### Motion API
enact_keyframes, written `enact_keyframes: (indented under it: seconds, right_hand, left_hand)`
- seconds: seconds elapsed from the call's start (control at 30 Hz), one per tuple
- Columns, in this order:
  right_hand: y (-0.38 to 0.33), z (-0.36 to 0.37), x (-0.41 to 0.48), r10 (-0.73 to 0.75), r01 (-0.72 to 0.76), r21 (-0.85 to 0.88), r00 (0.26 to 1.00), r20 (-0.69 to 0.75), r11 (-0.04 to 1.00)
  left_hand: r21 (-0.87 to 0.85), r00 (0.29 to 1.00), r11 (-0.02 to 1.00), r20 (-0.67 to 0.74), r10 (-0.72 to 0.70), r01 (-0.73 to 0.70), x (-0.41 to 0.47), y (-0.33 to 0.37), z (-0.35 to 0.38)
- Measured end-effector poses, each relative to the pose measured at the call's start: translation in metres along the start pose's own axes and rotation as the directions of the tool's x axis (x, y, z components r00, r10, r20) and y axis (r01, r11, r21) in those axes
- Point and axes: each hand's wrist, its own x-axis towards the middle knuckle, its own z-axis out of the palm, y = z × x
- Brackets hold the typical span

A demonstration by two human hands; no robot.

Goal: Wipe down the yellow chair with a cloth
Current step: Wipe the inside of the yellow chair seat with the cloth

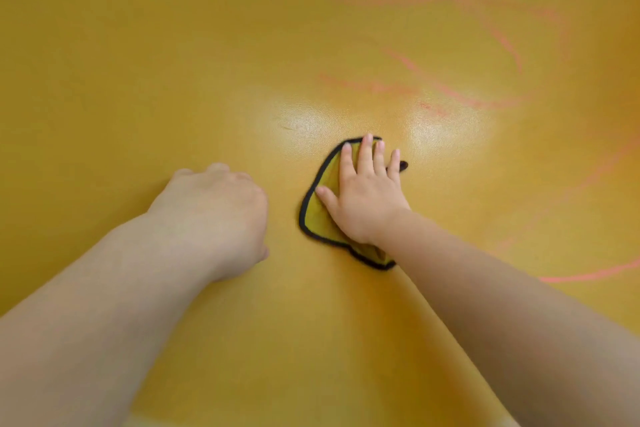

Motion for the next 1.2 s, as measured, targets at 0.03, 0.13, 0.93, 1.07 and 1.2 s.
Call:
enact_keyframes:
  seconds: [0.03,0.13,0.93,1.07,1.2]
  right_hand:
    - [-0.012,-0.001,0.016,0.051,-0.049,0.042,0.998,-0.032,0.998]
    - [-0.045,0.001,0.037,0.071,-0.055,0.139,0.991,-0.114,0.989]
    - [0.004,0.009,0.043,-0.529,0.525,-0.085,0.813,-0.244,0.847]
    - [0.039,-0.011,0.078,0.025,-0.024,0.008,0.945,-0.327,1.0]
    - [-0.063,-0.005,0.054,-0.165,0.223,0.149,0.931,-0.326,0.963]
  left_hand:
    - [0.003,1.0,1.0,-0.008,0.002,-0.002,0.0,0.0,0.0]
    - [0.018,0.999,1.0,-0.045,0.006,-0.005,0.001,-0.001,0.003]
    - [0.532,0.97,0.844,0.162,-0.181,0.069,0.035,-0.049,-0.038]
    - [0.525,0.964,0.846,0.168,-0.207,0.091,0.038,-0.044,-0.037]
    - [0.51,0.964,0.855,0.165,-0.209,0.098,0.037,-0.045,-0.036]
